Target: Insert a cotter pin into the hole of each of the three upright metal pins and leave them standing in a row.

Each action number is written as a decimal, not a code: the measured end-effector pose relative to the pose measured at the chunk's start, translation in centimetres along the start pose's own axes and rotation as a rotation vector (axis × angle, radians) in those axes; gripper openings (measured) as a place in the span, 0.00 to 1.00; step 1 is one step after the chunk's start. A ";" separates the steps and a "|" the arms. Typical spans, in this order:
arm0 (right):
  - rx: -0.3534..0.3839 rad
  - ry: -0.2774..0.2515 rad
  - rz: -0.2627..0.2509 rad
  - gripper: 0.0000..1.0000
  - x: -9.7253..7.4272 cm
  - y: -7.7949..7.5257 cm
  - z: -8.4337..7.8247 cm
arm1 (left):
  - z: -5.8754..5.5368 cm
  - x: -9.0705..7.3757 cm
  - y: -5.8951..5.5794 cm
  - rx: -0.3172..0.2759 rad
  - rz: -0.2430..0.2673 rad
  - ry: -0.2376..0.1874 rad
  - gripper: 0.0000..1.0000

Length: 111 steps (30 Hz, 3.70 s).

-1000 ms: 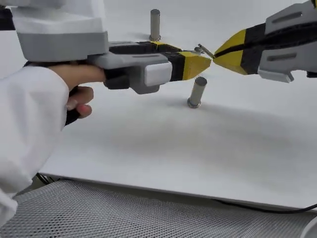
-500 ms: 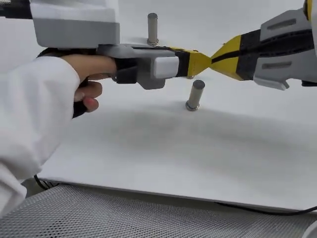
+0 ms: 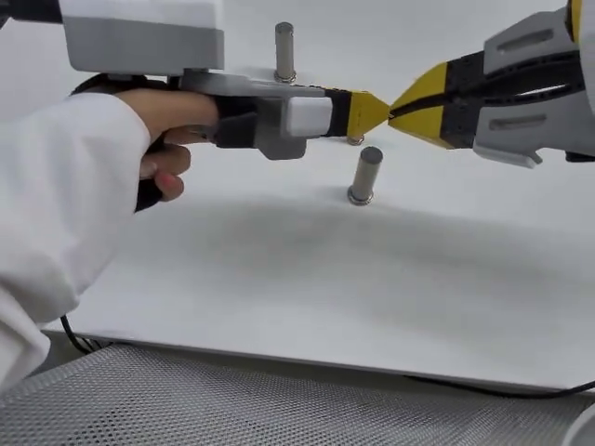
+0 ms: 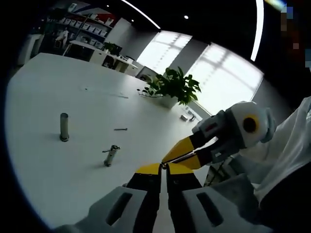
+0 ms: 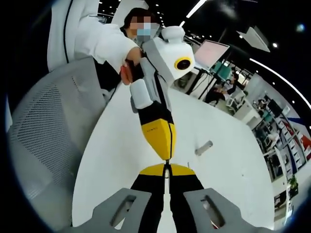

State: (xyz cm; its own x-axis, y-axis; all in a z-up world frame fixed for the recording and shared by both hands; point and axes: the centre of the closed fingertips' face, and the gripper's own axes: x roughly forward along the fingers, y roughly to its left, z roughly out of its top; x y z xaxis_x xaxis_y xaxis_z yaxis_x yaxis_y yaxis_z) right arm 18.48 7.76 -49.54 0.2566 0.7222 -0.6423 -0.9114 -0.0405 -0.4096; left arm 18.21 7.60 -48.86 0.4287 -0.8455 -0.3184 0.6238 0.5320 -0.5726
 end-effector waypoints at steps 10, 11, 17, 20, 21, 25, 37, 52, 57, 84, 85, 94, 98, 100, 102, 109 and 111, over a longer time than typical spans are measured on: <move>-0.045 0.009 0.003 0.00 0.1 -0.3 0.1 | -0.3 0.0 -0.1 -0.032 -0.017 0.019 0.00; -0.050 0.009 0.003 0.00 0.0 -0.3 0.0 | -0.3 0.0 -0.1 -0.054 -0.017 0.021 0.00; -0.071 0.017 0.002 0.00 -0.2 0.8 0.5 | -0.4 0.0 -0.2 -0.091 -0.013 0.024 0.00; -0.085 0.023 0.007 0.00 -0.3 1.3 0.6 | -0.7 0.0 -0.4 -0.126 -0.008 0.043 0.00; -0.086 0.025 0.008 0.00 -0.1 1.2 0.6 | -0.8 0.0 -0.4 -0.126 -0.006 0.047 0.00; -0.090 0.030 0.017 0.00 0.1 1.1 0.5 | -1.1 0.1 -0.4 -0.138 0.009 0.061 0.00; -0.075 0.013 0.022 0.00 0.0 1.6 0.9 | -1.4 0.2 -0.5 -0.134 0.016 0.079 0.00; 0.186 0.010 0.037 0.07 -0.2 0.9 -1.1 | -0.9 -1.0 -0.5 -0.039 0.026 0.073 0.00; 0.347 -0.054 0.082 0.10 -0.8 0.7 -1.6 | -0.8 -1.2 -0.6 0.017 0.026 0.080 0.00; 0.546 -0.191 0.300 0.03 -1.4 4.3 0.0 | -2.0 -1.4 -3.0 0.366 -0.115 0.152 0.00; 0.545 -0.191 0.301 0.02 -1.4 4.3 0.1 | -2.1 -1.3 -3.1 0.373 -0.121 0.152 0.00; 0.497 -0.161 0.325 0.00 -1.5 5.0 -0.4 | -3.0 -0.9 -3.2 0.499 -0.142 0.183 0.00; 0.459 -0.141 0.320 0.00 -1.7 5.1 -0.5 | -3.7 -0.7 -3.1 0.529 -0.141 0.212 0.00; 0.423 -0.129 0.320 0.00 -1.8 5.3 -0.4 | -4.0 -0.6 -3.0 0.546 -0.143 0.232 0.00; 0.403 -0.114 0.329 0.00 -1.8 5.6 -0.5 | -4.3 -0.5 -3.1 0.567 -0.149 0.245 0.00; 0.420 -0.099 0.336 0.00 -1.9 5.8 -0.7 | -4.5 -0.6 -3.2 0.571 -0.162 0.261 0.00; 0.418 -0.103 0.325 0.00 -1.9 5.7 -0.6 | -4.4 -0.6 -3.1 0.578 -0.161 0.258 0.00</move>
State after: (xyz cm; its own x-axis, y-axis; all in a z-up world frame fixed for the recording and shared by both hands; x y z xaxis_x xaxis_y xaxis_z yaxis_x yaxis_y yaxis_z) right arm 13.01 5.72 -51.03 -0.0741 0.7833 -0.6172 -0.9943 -0.0102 0.1063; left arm 13.10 6.24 -50.22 0.1744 -0.8626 -0.4750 0.9490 0.2759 -0.1527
